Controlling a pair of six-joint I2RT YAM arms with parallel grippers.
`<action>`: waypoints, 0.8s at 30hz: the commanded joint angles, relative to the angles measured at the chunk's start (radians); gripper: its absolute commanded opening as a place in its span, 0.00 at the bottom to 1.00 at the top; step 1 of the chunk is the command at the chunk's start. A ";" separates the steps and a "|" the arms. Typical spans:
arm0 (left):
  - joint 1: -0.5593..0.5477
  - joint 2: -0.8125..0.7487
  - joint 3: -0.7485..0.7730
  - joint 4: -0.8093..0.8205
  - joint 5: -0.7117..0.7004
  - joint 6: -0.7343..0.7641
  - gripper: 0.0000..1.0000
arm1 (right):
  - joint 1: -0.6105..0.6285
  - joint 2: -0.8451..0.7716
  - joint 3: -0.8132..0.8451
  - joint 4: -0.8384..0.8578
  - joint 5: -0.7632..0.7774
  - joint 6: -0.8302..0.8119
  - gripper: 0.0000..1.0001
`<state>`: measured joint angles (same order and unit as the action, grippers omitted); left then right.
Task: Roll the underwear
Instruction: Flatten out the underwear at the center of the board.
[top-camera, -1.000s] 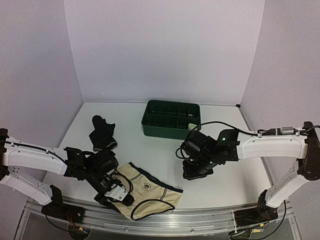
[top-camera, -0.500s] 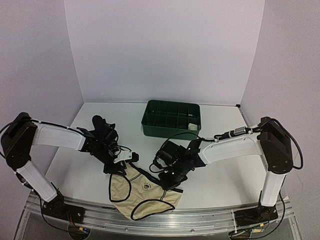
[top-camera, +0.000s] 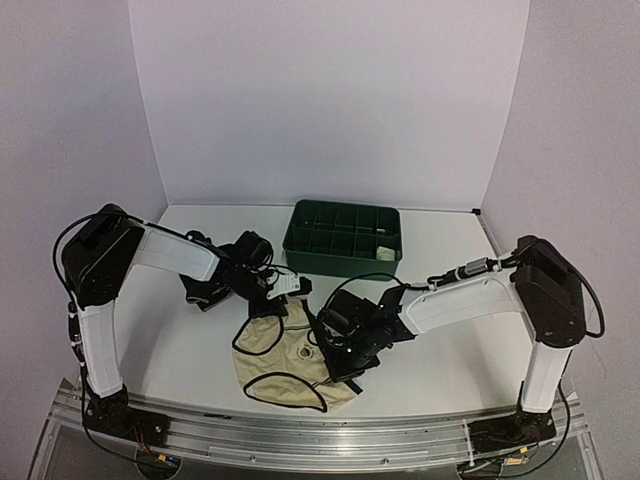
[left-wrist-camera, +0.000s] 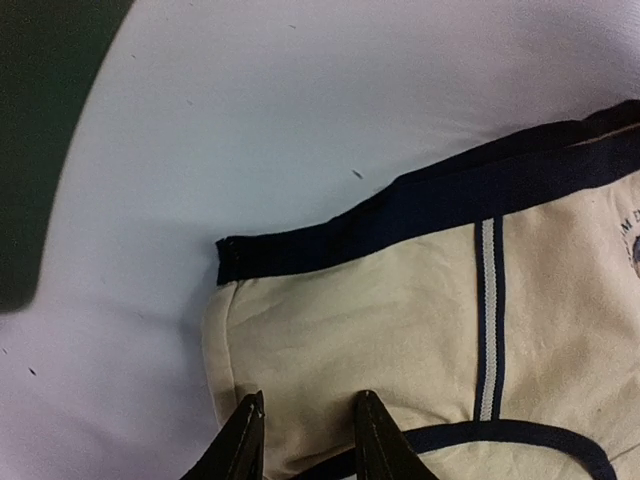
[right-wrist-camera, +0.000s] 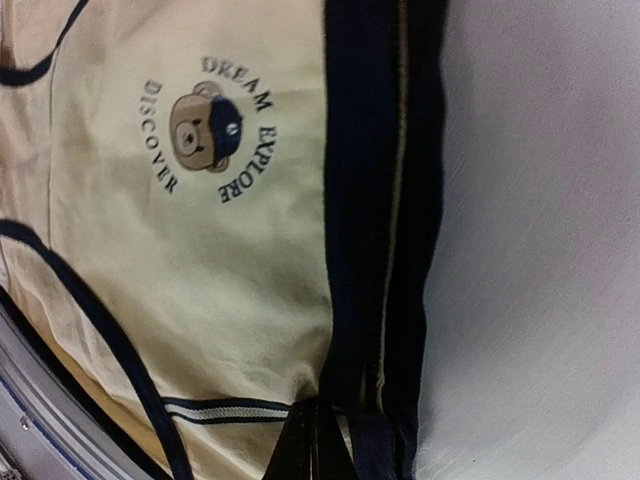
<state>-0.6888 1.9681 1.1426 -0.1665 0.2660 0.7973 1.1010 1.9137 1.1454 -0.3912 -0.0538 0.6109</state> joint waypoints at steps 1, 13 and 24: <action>0.000 0.097 0.092 0.017 -0.077 0.069 0.32 | -0.014 0.001 0.048 -0.030 0.047 -0.016 0.00; 0.003 -0.151 0.116 -0.210 0.137 0.292 0.61 | 0.047 -0.250 0.091 -0.074 -0.039 -0.442 0.22; -0.079 -0.596 -0.331 -0.328 0.269 0.390 0.65 | 0.051 -0.316 -0.169 -0.088 0.006 -1.316 0.43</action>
<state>-0.6998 1.4559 0.9885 -0.4598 0.5114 1.1658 1.1503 1.5341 1.0153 -0.4425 -0.0814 -0.3069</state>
